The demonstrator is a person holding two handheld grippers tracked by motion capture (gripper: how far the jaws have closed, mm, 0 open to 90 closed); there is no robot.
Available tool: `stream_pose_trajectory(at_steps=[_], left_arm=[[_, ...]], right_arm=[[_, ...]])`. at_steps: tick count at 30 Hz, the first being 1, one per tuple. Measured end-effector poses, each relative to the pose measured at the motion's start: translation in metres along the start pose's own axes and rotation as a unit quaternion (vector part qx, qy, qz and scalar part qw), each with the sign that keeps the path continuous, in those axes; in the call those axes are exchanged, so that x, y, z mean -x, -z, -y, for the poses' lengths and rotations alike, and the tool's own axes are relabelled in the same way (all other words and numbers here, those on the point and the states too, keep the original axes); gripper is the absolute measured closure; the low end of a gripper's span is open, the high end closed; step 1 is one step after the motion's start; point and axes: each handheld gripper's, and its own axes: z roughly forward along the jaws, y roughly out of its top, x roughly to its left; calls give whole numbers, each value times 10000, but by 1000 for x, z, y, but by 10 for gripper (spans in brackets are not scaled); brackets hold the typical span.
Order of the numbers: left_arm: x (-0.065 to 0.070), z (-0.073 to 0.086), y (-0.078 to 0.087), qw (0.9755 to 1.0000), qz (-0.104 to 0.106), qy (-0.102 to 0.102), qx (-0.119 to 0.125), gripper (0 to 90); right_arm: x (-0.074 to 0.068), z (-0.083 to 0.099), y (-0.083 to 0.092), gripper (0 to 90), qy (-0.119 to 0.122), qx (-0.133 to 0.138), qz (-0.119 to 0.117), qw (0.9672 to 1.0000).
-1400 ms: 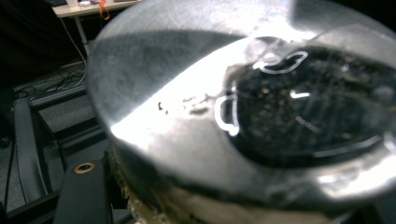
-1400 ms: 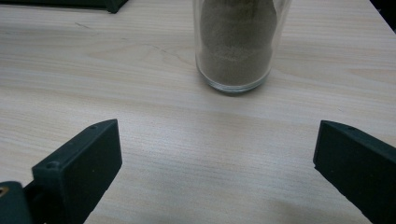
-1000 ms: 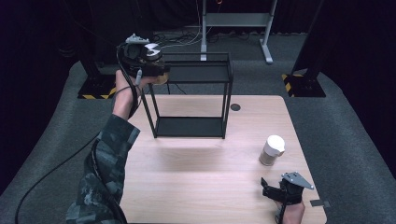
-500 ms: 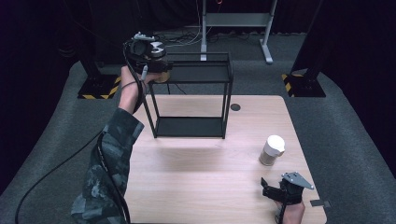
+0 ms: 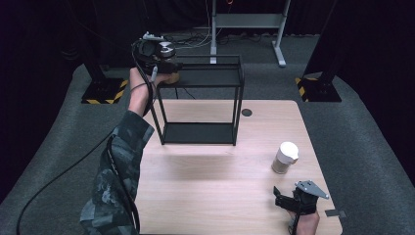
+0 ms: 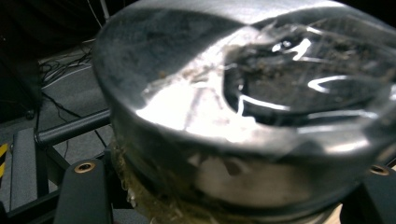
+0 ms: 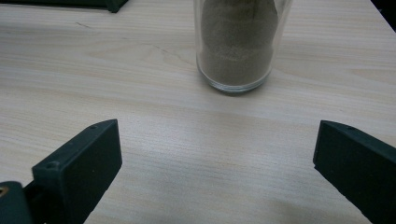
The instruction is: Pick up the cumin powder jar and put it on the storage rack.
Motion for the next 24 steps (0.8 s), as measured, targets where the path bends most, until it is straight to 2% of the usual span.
stream_pose_trajectory(at_steps=[24], left_arm=[[3,-3,-1,10000,-83,11,-48,307]], right_arm=[[0,0,0,0,-6,-4,-6,10000]])
